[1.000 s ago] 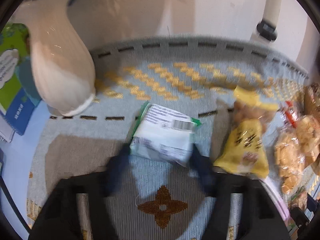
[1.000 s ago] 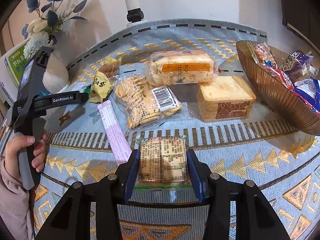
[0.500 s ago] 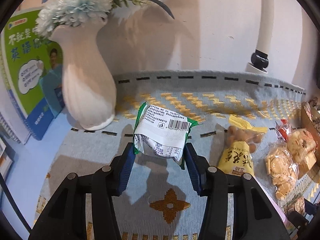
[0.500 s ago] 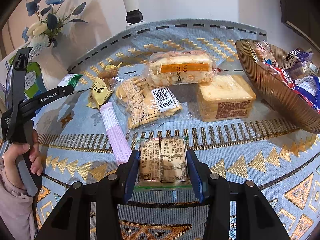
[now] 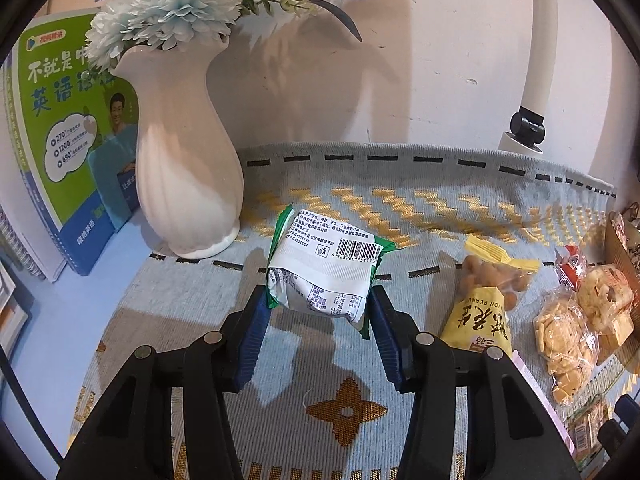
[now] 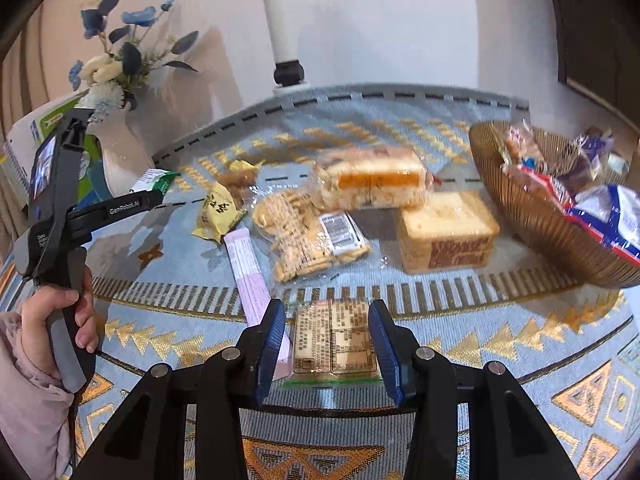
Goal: Organize snacks
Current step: 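Carry the white-and-green bag and biscuit pack into the amber bowl and open both grippers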
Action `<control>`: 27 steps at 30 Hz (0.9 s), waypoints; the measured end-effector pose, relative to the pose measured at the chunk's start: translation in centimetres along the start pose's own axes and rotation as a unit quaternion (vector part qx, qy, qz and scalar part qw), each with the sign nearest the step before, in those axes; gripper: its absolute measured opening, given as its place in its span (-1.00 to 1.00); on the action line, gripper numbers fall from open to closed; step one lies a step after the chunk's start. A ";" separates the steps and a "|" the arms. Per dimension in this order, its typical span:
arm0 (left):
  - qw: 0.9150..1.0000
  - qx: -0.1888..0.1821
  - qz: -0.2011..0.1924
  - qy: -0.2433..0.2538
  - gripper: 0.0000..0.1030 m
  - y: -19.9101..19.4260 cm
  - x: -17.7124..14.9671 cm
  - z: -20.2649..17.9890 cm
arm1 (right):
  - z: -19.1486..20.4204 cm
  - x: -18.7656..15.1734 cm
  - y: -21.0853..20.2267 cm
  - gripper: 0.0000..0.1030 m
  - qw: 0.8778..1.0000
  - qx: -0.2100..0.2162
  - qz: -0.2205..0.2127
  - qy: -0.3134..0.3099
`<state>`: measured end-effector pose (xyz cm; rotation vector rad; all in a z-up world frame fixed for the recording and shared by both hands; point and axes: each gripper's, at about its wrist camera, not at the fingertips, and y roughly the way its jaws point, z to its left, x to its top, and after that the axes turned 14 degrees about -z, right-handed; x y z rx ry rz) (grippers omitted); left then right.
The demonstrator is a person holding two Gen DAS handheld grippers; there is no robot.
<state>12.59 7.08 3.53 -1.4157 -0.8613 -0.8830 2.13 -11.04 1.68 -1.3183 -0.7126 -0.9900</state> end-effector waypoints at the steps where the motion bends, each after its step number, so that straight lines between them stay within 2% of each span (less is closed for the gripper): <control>1: 1.000 0.000 0.000 0.000 -0.08 0.0 0.0 0.0 | 0.0 0.1 0.1 -0.17 1.000 0.001 -0.001 0.002; 14: 1.000 0.004 -0.005 -0.004 -0.08 -0.2 0.0 0.2 | -0.1 0.4 -2.1 -0.17 0.998 0.022 -0.058 0.007; 27: 1.000 0.006 -0.004 -0.008 -0.08 -0.3 0.1 0.3 | -0.1 0.4 -3.3 -0.17 0.995 0.033 -0.090 0.011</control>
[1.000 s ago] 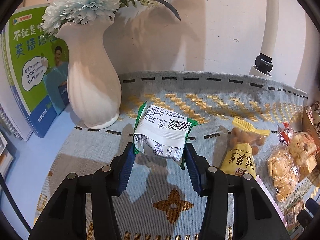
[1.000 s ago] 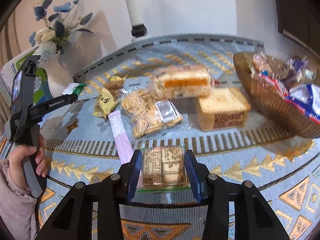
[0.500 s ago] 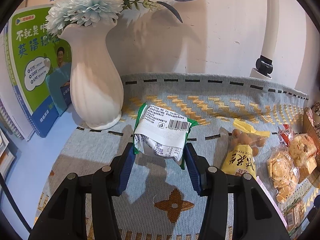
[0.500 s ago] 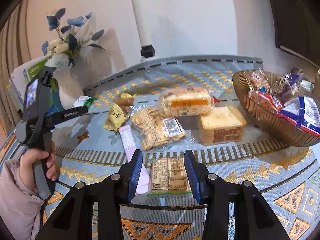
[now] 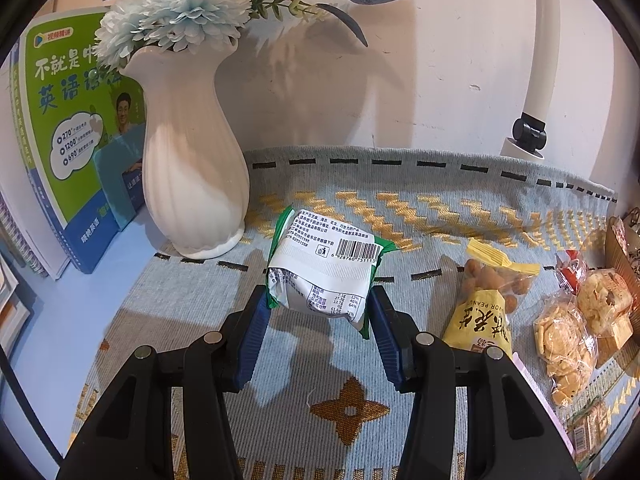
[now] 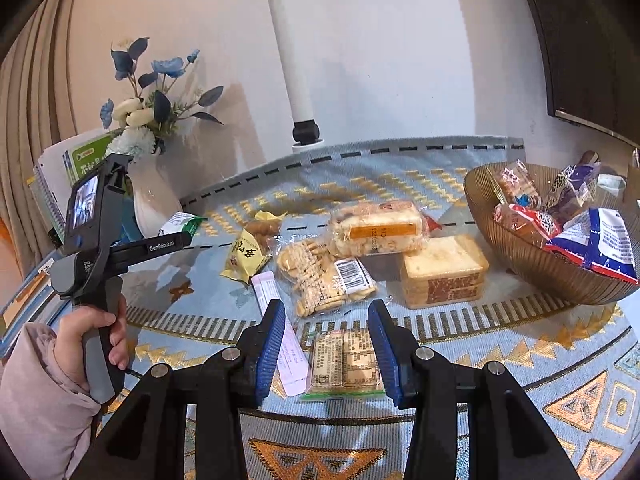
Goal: Organize snacks
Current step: 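Carry the white-and-green bag and biscuit pack into the amber bowl and open both grippers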
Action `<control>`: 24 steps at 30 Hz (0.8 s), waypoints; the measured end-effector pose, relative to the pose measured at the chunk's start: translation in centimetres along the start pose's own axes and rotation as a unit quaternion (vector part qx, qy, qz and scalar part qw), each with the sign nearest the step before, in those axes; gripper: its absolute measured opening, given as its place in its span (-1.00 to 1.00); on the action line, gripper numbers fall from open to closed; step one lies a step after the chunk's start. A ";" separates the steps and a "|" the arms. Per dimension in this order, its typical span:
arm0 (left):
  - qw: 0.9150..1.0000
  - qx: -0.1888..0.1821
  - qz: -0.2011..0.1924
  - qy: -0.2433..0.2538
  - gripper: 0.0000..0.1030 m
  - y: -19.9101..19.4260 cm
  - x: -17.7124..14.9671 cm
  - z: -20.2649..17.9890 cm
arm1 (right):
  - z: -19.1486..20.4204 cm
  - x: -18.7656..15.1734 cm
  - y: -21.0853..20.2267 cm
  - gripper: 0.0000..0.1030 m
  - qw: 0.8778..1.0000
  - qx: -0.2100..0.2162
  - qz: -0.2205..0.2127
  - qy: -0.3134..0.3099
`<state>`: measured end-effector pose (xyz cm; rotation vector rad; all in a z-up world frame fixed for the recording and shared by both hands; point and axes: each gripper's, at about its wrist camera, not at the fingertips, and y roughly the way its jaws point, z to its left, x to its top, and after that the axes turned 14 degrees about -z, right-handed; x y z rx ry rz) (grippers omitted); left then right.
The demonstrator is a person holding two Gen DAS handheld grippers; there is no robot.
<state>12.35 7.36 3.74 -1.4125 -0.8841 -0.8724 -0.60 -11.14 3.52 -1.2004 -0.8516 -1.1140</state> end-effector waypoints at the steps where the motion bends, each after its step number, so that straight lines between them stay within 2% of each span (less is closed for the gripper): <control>1: 1.000 0.000 0.000 -0.001 -0.08 0.0 0.0 0.0 | 0.0 0.0 -0.1 -0.17 1.000 0.000 -0.003 0.000; 16: 1.000 0.003 -0.010 0.010 -0.08 -0.8 0.0 -0.4 | -1.6 0.3 -1.7 -0.17 0.998 0.019 -0.047 0.046; 19: 0.999 0.019 -0.011 0.023 -0.08 -2.1 -0.2 -1.0 | -3.2 0.3 -2.1 -0.17 0.994 0.029 -0.060 0.090; 21: 1.000 0.009 -0.008 0.024 -0.08 -3.4 0.0 -1.5 | -4.7 0.3 -2.0 -0.18 0.989 0.041 -0.060 0.132; 23: 1.000 0.005 -0.007 0.026 -0.08 -4.9 0.3 -2.1 | -6.0 1.2 -1.3 -0.47 0.986 0.050 -0.043 0.155; 24: 1.000 0.003 -0.006 0.027 -0.08 -5.7 0.6 -2.6 | -6.5 2.1 -1.4 -0.47 0.984 0.057 -0.049 0.163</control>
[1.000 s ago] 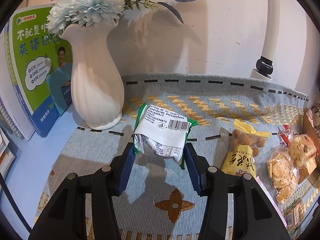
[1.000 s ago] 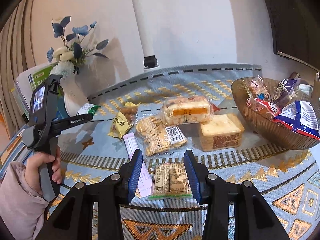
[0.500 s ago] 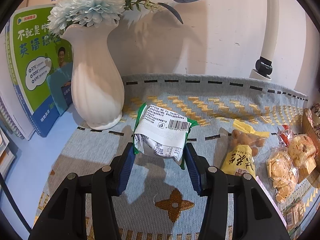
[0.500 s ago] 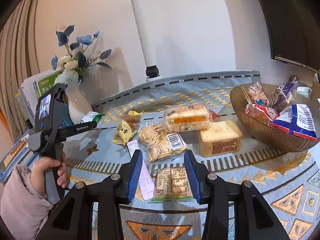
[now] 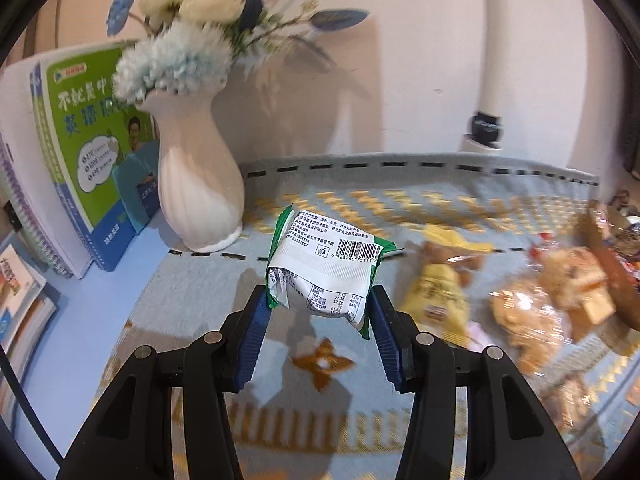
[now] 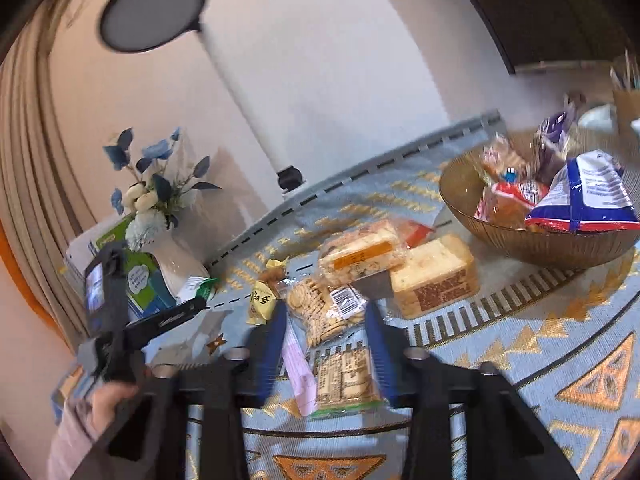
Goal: Organize snacks
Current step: 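Carry the white-and-green bag and biscuit pack into the amber bowl and open both grippers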
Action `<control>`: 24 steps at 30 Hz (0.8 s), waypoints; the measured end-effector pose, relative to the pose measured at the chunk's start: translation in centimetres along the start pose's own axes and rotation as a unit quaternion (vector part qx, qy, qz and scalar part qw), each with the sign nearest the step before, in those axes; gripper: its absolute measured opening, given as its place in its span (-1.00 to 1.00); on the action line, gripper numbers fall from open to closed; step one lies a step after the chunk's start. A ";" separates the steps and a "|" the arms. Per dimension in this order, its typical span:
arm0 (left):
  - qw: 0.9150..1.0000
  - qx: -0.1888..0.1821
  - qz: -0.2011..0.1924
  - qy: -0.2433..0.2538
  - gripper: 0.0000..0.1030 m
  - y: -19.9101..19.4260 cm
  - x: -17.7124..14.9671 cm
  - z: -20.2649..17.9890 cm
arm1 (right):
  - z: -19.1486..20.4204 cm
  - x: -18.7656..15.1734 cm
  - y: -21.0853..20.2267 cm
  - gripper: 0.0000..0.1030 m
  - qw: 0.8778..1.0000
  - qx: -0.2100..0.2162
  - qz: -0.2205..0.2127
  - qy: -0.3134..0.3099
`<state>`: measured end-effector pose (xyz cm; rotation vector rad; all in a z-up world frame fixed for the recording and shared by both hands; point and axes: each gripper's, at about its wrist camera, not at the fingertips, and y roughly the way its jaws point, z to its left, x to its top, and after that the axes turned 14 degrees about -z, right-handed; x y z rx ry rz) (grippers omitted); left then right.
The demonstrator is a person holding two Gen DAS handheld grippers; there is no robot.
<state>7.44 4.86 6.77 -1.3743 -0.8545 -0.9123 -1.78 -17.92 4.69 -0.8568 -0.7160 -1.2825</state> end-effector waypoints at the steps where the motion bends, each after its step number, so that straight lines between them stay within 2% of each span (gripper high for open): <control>1: 1.000 -0.003 0.000 0.001 -0.08 -0.6 0.4 -0.5 | -0.1 1.1 -0.1 -0.47 1.000 0.009 -0.006 0.007; 5: 0.999 -0.026 -0.008 0.017 -0.08 -2.2 3.1 -4.3 | -0.8 7.0 -0.4 -0.47 0.999 0.028 -0.028 0.011; 10: 0.995 -0.093 -0.021 0.019 -0.08 -2.4 6.7 -10.3 | -5.0 13.4 0.9 -0.47 0.999 0.032 -0.022 0.004; 14: 0.988 -0.151 -0.025 0.020 -0.08 -1.9 8.7 -16.3 | -9.0 16.0 2.4 -0.47 1.000 0.022 0.001 0.009; 18: 0.978 -0.209 -0.011 0.017 -0.07 -0.5 9.3 -22.3 | -12.5 16.9 4.1 -0.47 0.999 0.006 0.042 0.015; 19: 0.974 -0.225 -0.006 0.016 0.00 -0.1 9.3 -23.7 | -13.4 17.0 4.4 -0.44 0.999 -0.002 0.049 0.019; 20: 0.971 -0.237 -0.003 0.016 0.05 0.1 9.2 -24.6 | -14.2 17.0 4.5 -0.08 0.998 -0.013 0.053 0.027; 21: 0.969 -0.248 0.008 0.016 0.32 0.7 9.1 -25.7 | -15.3 17.1 4.4 0.21 0.997 -0.023 0.057 0.038; 22: 0.968 -0.251 0.019 0.019 0.66 1.1 9.0 -26.4 | -16.1 17.1 4.2 0.71 0.997 -0.028 0.056 0.049; 23: 0.968 -0.248 0.030 0.021 0.73 1.5 8.9 -26.8 | -16.5 17.2 3.8 0.79 0.997 -0.029 0.048 0.055; 24: 0.969 -0.246 0.035 0.021 0.74 1.7 8.9 -27.0 | -16.8 17.3 3.2 0.79 0.997 -0.030 0.039 0.055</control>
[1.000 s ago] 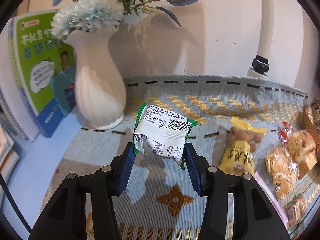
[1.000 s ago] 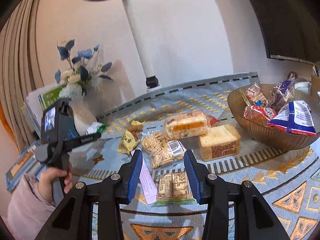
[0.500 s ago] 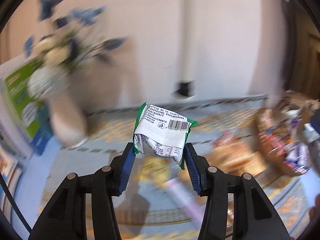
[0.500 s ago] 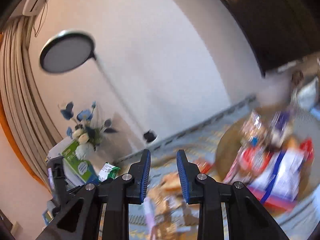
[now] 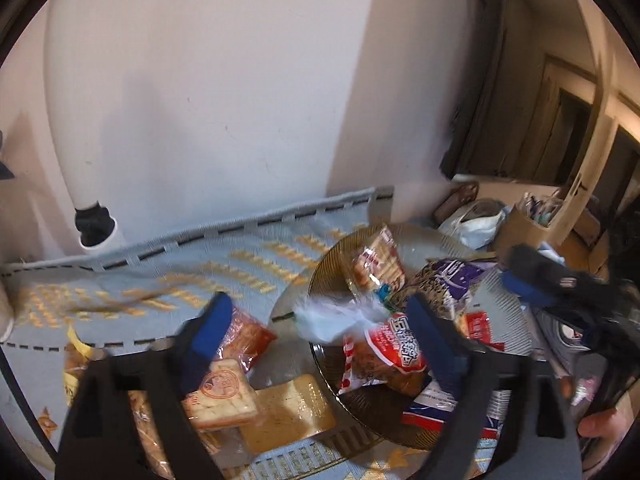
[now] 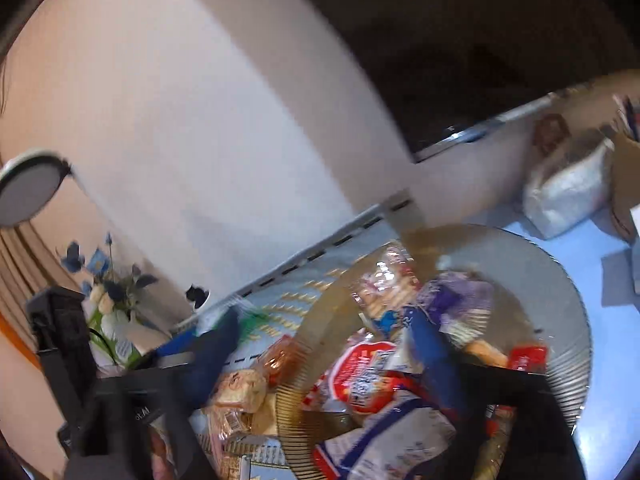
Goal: Organize snacks
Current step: 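Carry the white-and-green bag and biscuit pack into the amber bowl and open both grippers, then move both tools back over the remaining snacks on the tablecloth, then grasp the yellow peanut bag with the left gripper while the right gripper grasps another clear biscuit pack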
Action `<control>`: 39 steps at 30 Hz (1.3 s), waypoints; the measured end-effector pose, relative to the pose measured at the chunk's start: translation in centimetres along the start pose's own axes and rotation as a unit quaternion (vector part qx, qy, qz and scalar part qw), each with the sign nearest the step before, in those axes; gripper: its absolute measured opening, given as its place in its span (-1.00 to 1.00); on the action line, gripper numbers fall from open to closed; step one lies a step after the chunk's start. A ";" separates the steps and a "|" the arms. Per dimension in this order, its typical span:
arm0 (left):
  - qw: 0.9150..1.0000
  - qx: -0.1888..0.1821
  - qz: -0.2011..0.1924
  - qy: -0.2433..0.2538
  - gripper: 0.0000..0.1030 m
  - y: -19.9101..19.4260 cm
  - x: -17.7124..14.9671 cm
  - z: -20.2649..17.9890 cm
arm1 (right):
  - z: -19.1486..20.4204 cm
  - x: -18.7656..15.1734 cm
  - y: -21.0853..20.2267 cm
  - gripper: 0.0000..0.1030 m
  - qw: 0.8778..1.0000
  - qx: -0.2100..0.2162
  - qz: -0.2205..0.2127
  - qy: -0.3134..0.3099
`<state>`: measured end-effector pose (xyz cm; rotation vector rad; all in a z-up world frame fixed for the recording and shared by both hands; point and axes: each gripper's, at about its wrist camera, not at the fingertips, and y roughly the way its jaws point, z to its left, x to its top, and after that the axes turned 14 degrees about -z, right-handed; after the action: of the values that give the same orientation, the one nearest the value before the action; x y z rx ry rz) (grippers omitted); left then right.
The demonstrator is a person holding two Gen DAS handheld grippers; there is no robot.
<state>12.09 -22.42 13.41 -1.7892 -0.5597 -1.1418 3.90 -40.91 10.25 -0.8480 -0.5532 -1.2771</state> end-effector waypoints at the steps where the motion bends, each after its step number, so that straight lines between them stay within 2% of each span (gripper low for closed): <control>1: 1.000 -0.003 0.002 -0.003 0.74 0.0 0.0 0.2 | 0.0 0.0 -0.6 0.79 1.000 -0.002 -0.002 -0.003; 3: 1.000 -0.007 0.005 -0.023 0.74 -0.5 0.2 1.5 | 0.5 -0.1 -1.2 0.80 1.000 0.007 0.000 -0.003; 5: 0.999 0.006 0.006 -0.040 0.74 -1.5 0.4 3.3 | 1.5 -0.4 -1.6 0.80 1.000 0.018 0.000 -0.007; 8: 0.998 0.044 -0.003 -0.054 0.76 -4.1 0.8 7.1 | 5.0 -2.1 -1.8 0.80 0.999 0.037 0.010 -0.034; 10: 0.995 0.083 0.000 -0.059 0.82 -6.0 0.9 10.0 | 7.5 -4.0 -1.2 0.80 0.997 0.047 0.028 -0.051; 12: 0.991 0.118 0.002 -0.060 0.83 -7.5 0.6 12.5 | 9.9 -6.9 0.0 0.80 0.994 0.053 0.059 -0.074; 14: 0.990 0.131 0.003 -0.059 0.83 -8.7 0.0 14.6 | 11.7 -10.2 1.1 0.80 0.989 0.056 0.091 -0.101; 15: 0.989 0.138 0.006 -0.059 0.83 -9.3 -0.4 15.8 | 13.1 -13.1 1.8 0.80 0.983 0.054 0.114 -0.130; 18: 0.984 0.167 0.017 -0.056 0.83 -9.9 -1.5 18.6 | 15.3 -19.0 3.2 0.80 0.967 0.038 0.162 -0.195; 19: 0.984 0.170 0.024 -0.056 0.83 -9.7 -2.1 19.3 | 15.7 -21.4 4.1 0.80 0.959 0.018 0.190 -0.211; 22: 0.984 0.158 0.047 -0.060 0.83 -8.8 -3.9 20.7 | 16.1 -24.8 5.0 0.80 0.952 0.012 0.222 -0.211; 26: 0.984 0.155 0.078 -0.030 0.83 -5.3 -6.4 20.4 | 16.2 -25.9 4.9 0.80 0.954 -0.012 0.201 -0.223; 29: 0.980 0.168 0.102 -0.014 0.83 -2.4 -8.3 20.5 | 16.4 -26.1 4.6 0.80 0.955 -0.022 0.190 -0.226; 31: 0.982 0.160 0.100 -0.021 0.83 -1.6 -8.9 21.0 | 16.2 -26.0 4.5 0.80 0.955 -0.025 0.190 -0.225; 35: 0.984 0.148 0.086 -0.041 0.89 -1.6 -9.5 21.7 | 15.2 -25.1 4.1 0.80 0.964 -0.005 0.184 -0.190; 39: 0.984 0.150 0.087 -0.040 0.93 -1.6 -9.6 21.7 | 14.5 -24.7 3.8 0.79 0.970 0.004 0.178 -0.166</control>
<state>16.44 -1.85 2.29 -1.5927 -0.5774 -0.8211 3.32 -14.34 -1.06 -1.1087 -0.6352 -0.8097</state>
